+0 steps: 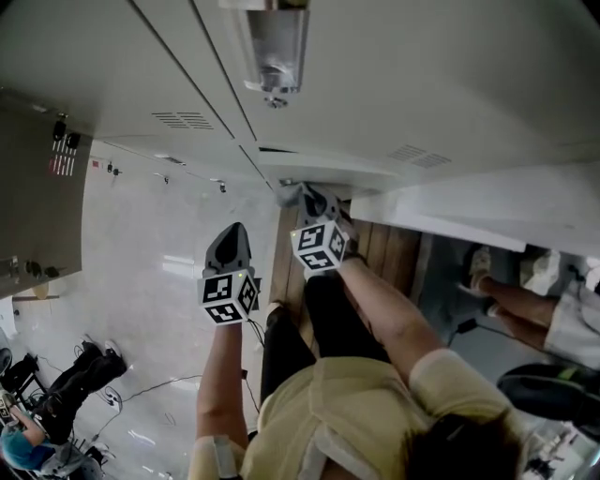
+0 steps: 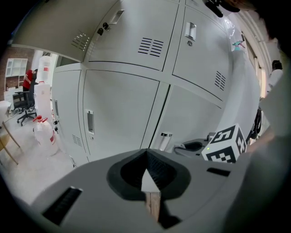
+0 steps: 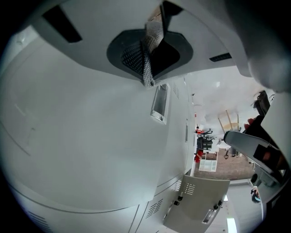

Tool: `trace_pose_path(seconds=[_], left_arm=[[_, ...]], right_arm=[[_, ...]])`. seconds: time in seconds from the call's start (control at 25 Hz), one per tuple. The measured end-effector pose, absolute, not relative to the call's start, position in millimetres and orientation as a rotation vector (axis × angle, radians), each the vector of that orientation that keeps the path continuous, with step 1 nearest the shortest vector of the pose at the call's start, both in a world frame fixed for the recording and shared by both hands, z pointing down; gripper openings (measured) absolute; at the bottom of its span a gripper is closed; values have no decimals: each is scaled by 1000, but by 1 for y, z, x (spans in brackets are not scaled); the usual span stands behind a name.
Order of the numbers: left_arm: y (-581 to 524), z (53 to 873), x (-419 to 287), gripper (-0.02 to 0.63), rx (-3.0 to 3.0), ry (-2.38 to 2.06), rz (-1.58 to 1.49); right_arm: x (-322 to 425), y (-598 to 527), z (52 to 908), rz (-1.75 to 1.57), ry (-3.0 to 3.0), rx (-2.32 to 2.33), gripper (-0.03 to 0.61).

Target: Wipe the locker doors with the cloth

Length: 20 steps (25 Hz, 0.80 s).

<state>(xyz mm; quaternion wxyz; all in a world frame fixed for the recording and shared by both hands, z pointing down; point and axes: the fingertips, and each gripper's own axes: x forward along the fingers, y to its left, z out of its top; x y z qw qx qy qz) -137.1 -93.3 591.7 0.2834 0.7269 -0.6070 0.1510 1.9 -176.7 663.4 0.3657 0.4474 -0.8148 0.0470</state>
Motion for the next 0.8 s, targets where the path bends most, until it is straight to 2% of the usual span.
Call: trace_pose_path(seconds=[0.8], left_arm=[[-118,595,-100,-14,2048,-1504,451]], right_arm=[[75,-180,668,253,-1925,1385,18]])
